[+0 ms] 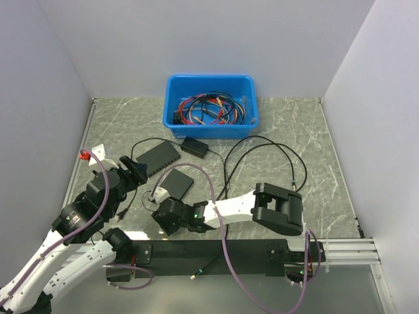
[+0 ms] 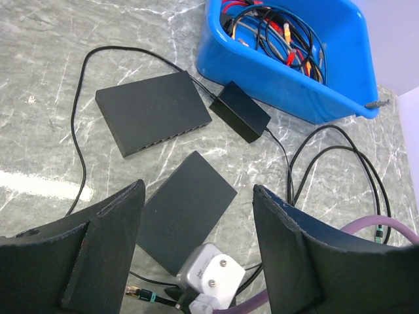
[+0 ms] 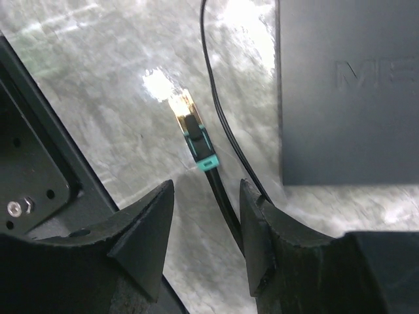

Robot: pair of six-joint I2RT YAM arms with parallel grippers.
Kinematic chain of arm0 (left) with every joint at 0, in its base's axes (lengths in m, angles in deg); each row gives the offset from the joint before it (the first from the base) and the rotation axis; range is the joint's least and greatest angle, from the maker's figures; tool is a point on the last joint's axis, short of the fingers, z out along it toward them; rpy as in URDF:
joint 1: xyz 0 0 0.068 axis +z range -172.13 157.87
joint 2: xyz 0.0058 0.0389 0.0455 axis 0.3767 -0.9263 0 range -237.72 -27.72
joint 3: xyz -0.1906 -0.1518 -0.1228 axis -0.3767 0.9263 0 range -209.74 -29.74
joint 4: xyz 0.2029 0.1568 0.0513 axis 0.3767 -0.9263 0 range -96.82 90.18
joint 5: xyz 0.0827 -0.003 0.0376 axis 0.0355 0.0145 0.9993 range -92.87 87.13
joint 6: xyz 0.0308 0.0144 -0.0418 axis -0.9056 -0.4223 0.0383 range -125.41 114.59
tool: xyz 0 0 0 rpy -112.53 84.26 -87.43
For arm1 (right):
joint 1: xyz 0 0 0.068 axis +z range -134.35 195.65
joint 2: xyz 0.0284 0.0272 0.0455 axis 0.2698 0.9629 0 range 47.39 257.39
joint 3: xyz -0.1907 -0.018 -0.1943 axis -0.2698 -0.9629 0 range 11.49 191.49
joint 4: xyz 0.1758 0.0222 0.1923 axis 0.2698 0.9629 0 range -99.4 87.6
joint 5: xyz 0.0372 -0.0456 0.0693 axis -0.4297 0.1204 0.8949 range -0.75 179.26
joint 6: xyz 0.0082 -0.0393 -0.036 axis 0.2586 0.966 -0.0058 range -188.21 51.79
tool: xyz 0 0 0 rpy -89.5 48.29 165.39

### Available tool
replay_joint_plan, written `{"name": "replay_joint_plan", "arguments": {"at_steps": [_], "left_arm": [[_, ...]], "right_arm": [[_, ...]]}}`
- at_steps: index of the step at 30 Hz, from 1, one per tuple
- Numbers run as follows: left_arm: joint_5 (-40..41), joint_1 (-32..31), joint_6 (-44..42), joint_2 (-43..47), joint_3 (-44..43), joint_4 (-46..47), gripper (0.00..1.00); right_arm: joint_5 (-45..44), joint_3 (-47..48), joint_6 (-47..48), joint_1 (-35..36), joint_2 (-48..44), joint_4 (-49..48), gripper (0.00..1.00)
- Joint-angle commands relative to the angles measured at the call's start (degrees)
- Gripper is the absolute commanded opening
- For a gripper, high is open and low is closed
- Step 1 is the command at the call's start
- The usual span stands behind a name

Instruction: Insert the plug into the switch port

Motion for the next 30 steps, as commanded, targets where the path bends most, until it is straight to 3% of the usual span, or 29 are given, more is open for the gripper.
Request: {"name": "replay_joint_plan", "arguments": {"at_steps": [1,15,19,22,25,30], "left_arm": [[-0.8,-0.2,-1.1,-0.3,0.0,1.3,0.73],[-0.8,-0.2,-1.2,-0.6,0.1,1.4,0.73],[-0.9,-0.2,-1.3,-0.6,0.1,1.3,0.73],[-0.7,-0.2,-1.4,-0.7,0.1,1.4,0.73],[-0.6,-0.2,-1.6,-0.9,0.1,1.5,0.73],[-0.5,-0.2,-1.8,-1.5,0.1,1.5,0.73]], "right_arm": [[1.9,2.2,0.0,-0.1,2.1,-0.2,0.51],[4.4,2.4,-0.9,-2.7,2.6,-2.5,0.41],[4.8,2.3,-1.0,-2.8,3.1,-2.9,0.30],[5.5,2.0,-1.1,-2.9,2.8,-3.4,0.13],[6.2,1.5,-1.0,-2.8,1.7,-3.7,0.05],[8.3,-0.6,-0.5,-2.3,-2.4,-5.1,0.00]]}}
